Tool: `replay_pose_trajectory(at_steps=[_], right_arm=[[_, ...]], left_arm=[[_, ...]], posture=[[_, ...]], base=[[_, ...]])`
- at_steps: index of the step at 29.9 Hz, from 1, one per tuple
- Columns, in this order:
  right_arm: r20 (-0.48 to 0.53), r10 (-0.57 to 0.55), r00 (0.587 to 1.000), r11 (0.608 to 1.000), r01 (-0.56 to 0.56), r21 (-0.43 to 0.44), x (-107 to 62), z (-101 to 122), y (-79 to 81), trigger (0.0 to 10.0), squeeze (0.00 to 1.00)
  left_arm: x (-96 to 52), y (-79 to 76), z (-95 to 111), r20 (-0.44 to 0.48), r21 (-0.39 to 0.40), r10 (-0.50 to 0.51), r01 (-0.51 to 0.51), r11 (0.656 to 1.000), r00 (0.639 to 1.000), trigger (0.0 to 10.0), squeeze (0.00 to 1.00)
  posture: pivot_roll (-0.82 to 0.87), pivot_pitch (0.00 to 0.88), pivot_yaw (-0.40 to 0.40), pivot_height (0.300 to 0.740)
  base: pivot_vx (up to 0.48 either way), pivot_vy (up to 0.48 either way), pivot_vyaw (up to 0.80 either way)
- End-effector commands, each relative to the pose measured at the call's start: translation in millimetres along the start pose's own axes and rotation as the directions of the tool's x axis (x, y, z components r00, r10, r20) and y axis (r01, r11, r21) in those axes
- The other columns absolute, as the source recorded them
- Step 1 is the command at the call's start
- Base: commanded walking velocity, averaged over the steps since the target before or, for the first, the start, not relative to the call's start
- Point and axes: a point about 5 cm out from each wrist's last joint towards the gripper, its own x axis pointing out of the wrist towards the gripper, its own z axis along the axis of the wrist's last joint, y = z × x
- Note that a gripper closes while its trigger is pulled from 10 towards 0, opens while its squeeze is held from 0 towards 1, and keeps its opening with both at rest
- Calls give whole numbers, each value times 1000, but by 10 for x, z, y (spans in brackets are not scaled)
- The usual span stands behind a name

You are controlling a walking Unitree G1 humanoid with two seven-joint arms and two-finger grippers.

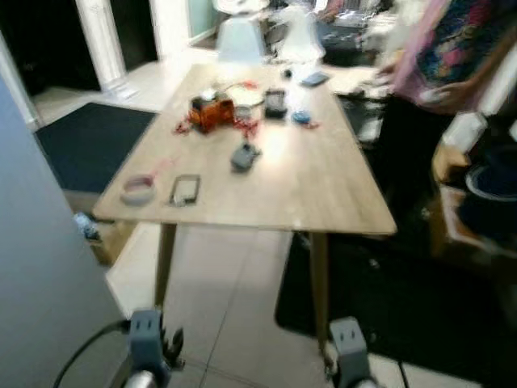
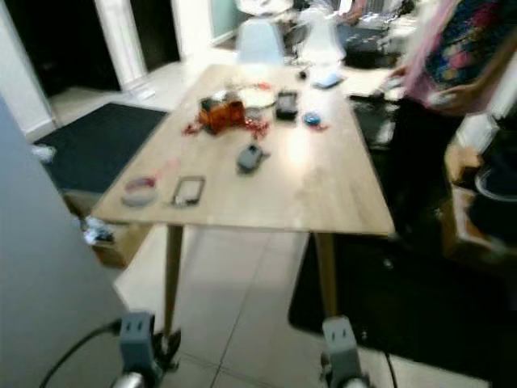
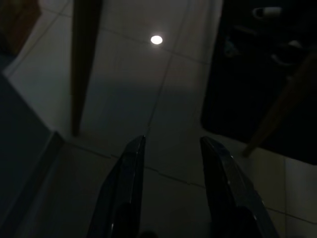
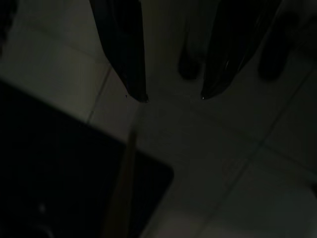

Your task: Hang keys on a hook

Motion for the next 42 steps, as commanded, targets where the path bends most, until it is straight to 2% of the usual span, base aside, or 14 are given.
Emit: replay_pose_trajectory(at_steps=[1, 7, 28, 35, 42], right_arm=[[8, 2, 1000, 1000, -1, -6, 19, 42, -3, 10000, 0], [7, 4, 1000, 1000, -4, -5, 19, 42, 10, 10000, 0], [4, 9, 1000, 1000, -9, -7, 13, 25, 29, 10000, 0], [2, 6, 1000, 1000, -6, -9, 10, 19, 16, 10000, 0], [0, 2, 1000, 1000, -2, -10, 5, 10, -2, 10000, 0]], left_arm=[[-24, 25, -33, -10, -2, 7, -7, 1000, 1000, 10000, 0], [-26, 32, -29, -9, 3, 7, -7, 1000, 1000, 10000, 0], [-56, 27, -56, -9, 22, 0, 0, 1000, 1000, 10000, 0], [-54, -1, -73, -17, -13, -20, 19, 1000, 1000, 10000, 0], [-45, -47, -71, -11, -28, -39, 39, 999, 999, 10000, 0]], posture=[[30, 64, -15, 740], [34, 64, -15, 740], [36, 63, -18, 740], [28, 66, -16, 740], [24, 69, -17, 740]], base=[[-300, 0, 0], [-289, 0, 0], [0, 0, 0], [0, 0, 0], [281, 0, 0]])
